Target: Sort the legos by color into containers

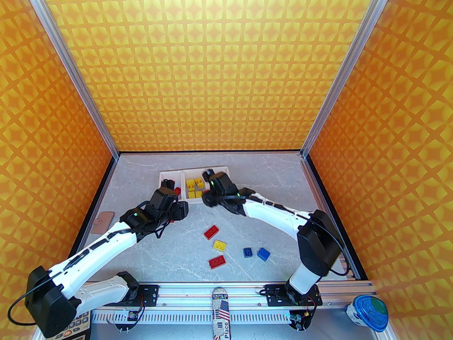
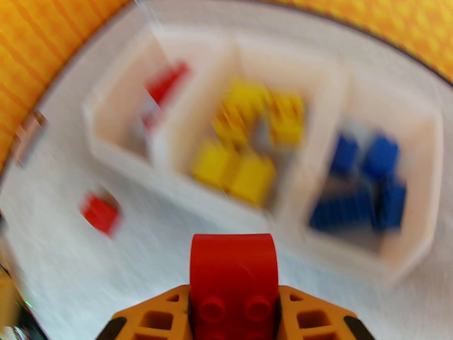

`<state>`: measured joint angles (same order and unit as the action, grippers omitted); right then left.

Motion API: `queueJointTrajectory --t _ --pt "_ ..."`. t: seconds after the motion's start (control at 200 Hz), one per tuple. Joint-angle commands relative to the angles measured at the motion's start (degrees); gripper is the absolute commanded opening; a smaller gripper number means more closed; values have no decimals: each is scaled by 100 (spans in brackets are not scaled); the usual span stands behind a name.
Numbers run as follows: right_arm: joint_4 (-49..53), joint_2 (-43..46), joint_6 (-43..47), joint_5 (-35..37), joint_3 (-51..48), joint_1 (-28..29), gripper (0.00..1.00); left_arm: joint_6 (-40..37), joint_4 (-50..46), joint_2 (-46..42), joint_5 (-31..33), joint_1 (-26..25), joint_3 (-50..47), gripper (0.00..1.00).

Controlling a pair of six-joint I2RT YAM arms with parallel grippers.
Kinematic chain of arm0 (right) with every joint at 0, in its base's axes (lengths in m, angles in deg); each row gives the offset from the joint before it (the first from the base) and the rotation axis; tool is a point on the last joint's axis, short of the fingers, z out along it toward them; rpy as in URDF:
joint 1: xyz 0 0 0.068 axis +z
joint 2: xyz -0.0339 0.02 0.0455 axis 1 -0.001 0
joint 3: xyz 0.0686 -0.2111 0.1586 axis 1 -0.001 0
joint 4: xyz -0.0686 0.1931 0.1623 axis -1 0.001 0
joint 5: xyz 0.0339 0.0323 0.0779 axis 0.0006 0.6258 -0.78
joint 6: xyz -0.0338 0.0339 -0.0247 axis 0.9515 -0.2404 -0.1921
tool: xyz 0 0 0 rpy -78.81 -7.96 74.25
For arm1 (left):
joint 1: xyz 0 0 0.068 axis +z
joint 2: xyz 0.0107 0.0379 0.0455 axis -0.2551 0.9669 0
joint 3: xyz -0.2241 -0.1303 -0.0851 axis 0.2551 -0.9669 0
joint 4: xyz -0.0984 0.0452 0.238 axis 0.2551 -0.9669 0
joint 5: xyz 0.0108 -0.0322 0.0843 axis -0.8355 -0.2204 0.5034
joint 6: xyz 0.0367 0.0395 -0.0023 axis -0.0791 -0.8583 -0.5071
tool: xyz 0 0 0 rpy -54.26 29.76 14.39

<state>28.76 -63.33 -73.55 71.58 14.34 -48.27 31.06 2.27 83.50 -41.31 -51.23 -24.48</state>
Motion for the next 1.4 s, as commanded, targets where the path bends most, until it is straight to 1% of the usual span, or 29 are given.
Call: queueJointTrajectory --t 0.0,0.045,0.08,0.265,0.405,0.625,0.74,0.93,0.975,1.035,1.085,1.13,1.215,1.3,1.395 --pt "-233 -473 -118 -324 560 -2 24 149 -308 -75 219 -36 -66 68" --pt "-247 -659 -152 -362 808 -1 24 168 -297 -79 224 -34 -88 68" --pt "-252 -797 -174 -395 983 -1 24 168 -292 -292 219 -38 -108 68" --pt "-237 -1566 -278 -603 1895 -1 24 197 -477 -476 287 -25 -127 68" --pt "-480 -1964 -394 -614 2220 -1 24 195 -645 -573 327 -35 -69 68" --pt "-275 -2753 -497 -785 3163 -1 25 238 -818 -687 352 -29 -30 68" --pt "-189 -3186 -603 -1002 3671 8 27 276 -825 -672 356 -29 -48 68" --pt "76 -3767 -688 -1067 4491 22 30 288 -881 -659 359 -27 -80 68" --pt "137 -3867 -695 -1080 4637 25 31 288 -882 -672 356 -27 -85 68" --pt "232 -3990 -698 -1097 4830 25 36 282 -882 -672 351 -29 -92 68" --pt "311 -4078 -697 -1105 4988 26 41 288 -873 -662 359 -24 -100 67" --pt "394 -4136 -696 -1097 5089 22 47 296 -865 -657 357 -28 -101 67" --pt "434 -4127 -681 -1059 5089 25 55 310 -865 -638 359 -26 -125 67" --pt "460 -4025 -637 -1013 5071 25 59 317 -856 -627 359 -25 -149 68" --pt "428 -3768 -544 -953 4779 25 60 327 -802 -605 358 -27 -188 69"
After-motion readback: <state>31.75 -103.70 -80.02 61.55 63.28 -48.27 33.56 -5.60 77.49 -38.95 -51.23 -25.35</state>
